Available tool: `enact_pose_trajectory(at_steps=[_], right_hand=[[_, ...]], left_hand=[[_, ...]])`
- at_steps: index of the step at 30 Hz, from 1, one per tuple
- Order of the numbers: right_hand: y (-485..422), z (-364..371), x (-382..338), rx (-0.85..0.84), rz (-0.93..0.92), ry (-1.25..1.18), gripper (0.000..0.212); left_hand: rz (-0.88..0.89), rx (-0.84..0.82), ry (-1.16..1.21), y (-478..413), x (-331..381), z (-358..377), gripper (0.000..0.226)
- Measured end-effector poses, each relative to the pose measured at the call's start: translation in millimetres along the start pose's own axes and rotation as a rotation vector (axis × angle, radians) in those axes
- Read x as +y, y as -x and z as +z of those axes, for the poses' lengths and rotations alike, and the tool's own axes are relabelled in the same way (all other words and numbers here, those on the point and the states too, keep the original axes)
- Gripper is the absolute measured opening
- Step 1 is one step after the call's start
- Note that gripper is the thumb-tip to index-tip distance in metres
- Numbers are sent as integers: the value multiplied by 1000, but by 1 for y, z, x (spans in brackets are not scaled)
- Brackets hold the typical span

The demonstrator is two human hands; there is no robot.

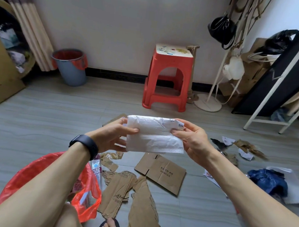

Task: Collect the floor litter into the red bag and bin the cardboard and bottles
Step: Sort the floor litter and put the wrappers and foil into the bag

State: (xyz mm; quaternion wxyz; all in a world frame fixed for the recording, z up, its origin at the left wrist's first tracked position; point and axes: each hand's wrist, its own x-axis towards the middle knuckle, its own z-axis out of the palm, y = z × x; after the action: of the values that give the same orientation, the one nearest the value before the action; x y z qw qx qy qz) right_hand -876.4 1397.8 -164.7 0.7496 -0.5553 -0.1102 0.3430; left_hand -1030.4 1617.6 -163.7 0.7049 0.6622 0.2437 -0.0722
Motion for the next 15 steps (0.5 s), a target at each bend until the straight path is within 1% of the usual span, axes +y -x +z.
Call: enact_pose_trajectory(at_steps=[2, 3, 5, 8, 10, 12, 13, 15], right_hand=[[1, 0, -4, 24, -58, 39, 35], [1, 0, -6, 37, -81, 59, 34], [1, 1, -7, 59, -140, 124, 30], [-1, 5, -3, 67, -249, 318, 24], [-2, 9, -2, 54, -300, 353, 31], [-2, 11, 0, 37, -345, 375, 46], [-1, 11, 2, 28, -364, 403, 48], [1, 11, 6, 12, -385, 432, 43]], left_hand=[[-63, -136, 7, 3, -2, 1, 60], [-70, -163, 36, 4, -1, 2, 65], [-70, -126, 70, 2, 2, 4, 74], [-80, -49, 74, 0, 4, 7, 81], [-94, -31, 155, -1, 4, 6, 81], [-83, -5, 218, -1, 7, 3, 76], [-72, 15, 220, 0, 8, 1, 75], [-69, 7, 205, 0, 7, -1, 79]])
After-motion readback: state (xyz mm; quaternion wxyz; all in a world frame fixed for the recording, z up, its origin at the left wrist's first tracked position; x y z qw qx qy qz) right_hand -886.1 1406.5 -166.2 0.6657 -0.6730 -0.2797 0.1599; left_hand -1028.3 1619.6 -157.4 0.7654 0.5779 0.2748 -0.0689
